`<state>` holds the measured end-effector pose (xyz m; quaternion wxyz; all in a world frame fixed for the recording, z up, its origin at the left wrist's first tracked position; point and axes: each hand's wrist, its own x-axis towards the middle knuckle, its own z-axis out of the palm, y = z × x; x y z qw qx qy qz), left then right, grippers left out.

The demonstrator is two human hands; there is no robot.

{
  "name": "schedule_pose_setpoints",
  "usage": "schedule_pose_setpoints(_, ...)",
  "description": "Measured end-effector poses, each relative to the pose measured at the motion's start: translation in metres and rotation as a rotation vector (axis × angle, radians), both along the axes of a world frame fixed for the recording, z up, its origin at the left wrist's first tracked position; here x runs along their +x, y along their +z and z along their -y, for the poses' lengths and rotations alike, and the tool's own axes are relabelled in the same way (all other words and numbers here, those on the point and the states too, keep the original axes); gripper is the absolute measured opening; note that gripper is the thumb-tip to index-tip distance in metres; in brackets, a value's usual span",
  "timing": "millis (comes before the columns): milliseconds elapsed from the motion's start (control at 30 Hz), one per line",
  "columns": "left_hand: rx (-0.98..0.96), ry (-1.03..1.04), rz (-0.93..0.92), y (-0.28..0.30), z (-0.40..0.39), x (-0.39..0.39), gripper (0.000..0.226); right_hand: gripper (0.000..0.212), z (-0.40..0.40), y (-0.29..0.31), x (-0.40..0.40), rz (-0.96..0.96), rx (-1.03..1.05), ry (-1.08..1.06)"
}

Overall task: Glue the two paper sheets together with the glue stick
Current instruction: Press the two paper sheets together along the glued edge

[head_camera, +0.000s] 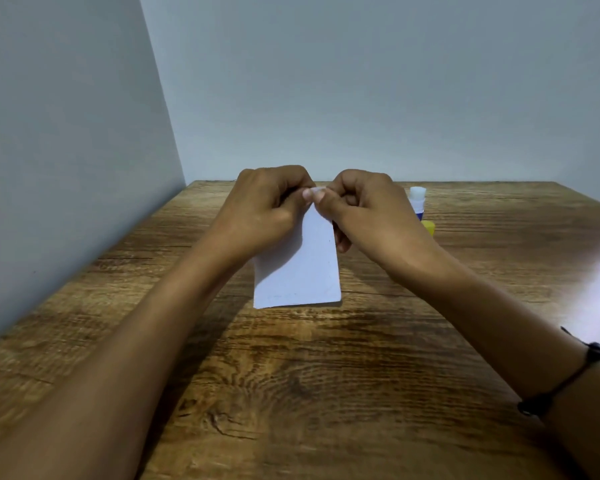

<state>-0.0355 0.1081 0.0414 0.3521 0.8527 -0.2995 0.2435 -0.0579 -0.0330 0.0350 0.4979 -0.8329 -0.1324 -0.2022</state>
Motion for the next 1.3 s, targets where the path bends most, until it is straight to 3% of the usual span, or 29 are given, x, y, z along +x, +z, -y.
schedule_pose_setpoints(233, -0.030, -0.025, -0.097, -0.001, 0.002, -0.001, 0.026, 0.024, -0.001, 0.000, -0.001, 0.034, -0.020, -0.017)
schedule_pose_setpoints(467, -0.116, 0.113, 0.022, -0.003, 0.005, 0.002, 0.021, 0.021, -0.003, 0.001, 0.000, 0.003, 0.006, 0.050)
schedule_pose_setpoints(700, -0.455, 0.344, 0.031, 0.001, -0.015, 0.018, 0.027, 0.019, -0.003, -0.006, 0.001, -0.079, 0.029, 0.107)
schedule_pose_setpoints(967, -0.425, 0.319, -0.025, -0.007, -0.007, 0.021, 0.023, 0.020, -0.006, -0.004, -0.004, -0.048, -0.073, 0.053)
schedule_pose_setpoints(1067, -0.298, 0.292, 0.131, -0.007, -0.002, 0.014, 0.023, 0.020, -0.007, -0.003, -0.002, -0.004, -0.174, 0.001)
schedule_pose_setpoints(1167, 0.073, 0.128, 0.354, -0.004, -0.001, 0.009, 0.023, 0.022, -0.005, -0.002, -0.002, 0.049, -0.289, -0.042)
schedule_pose_setpoints(1233, 0.270, 0.032, 0.409, -0.003, -0.001, 0.008, 0.026, 0.028, -0.004, -0.002, -0.003, 0.088, -0.361, -0.064)
schedule_pose_setpoints(1300, 0.323, 0.004, 0.387, -0.002, -0.002, 0.007, 0.030, 0.029, -0.003, -0.002, -0.003, 0.094, -0.394, -0.065)
